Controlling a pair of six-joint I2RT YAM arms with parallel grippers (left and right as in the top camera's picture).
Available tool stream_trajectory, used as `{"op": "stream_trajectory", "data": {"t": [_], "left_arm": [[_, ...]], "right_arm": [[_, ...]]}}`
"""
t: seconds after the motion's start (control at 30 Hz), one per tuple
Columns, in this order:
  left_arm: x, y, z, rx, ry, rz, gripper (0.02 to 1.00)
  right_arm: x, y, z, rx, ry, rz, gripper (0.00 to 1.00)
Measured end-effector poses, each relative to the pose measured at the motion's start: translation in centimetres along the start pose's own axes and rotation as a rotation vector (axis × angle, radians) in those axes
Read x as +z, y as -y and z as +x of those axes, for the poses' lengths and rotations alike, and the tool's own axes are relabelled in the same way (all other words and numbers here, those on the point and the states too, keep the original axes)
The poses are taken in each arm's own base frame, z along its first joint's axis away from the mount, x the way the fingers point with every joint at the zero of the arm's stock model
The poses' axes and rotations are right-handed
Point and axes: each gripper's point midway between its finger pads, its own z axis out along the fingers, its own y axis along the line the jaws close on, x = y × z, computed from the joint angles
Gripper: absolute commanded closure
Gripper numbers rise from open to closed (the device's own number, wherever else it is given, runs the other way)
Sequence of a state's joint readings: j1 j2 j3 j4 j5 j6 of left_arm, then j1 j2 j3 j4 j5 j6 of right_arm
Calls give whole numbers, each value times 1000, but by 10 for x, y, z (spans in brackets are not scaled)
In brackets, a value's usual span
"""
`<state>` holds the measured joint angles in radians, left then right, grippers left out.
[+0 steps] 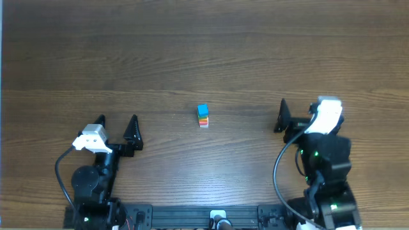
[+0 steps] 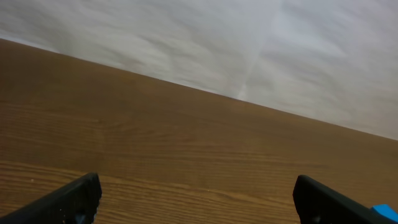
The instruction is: Stack Cubes
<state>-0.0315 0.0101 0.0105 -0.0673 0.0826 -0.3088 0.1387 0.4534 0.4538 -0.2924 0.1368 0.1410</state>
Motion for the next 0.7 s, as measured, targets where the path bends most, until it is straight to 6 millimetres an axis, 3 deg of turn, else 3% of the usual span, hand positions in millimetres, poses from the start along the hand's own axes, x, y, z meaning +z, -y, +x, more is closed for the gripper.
{"op": "stream_trajectory", "data": {"t": [0.33, 0.7], "left_arm": [[0, 0, 0, 0, 0, 0, 18], [0, 0, 0, 0, 1, 0, 18]], "right_arm": [[4, 13, 42, 2, 87, 19, 7], [5, 20, 63, 17, 189, 20, 9]]}}
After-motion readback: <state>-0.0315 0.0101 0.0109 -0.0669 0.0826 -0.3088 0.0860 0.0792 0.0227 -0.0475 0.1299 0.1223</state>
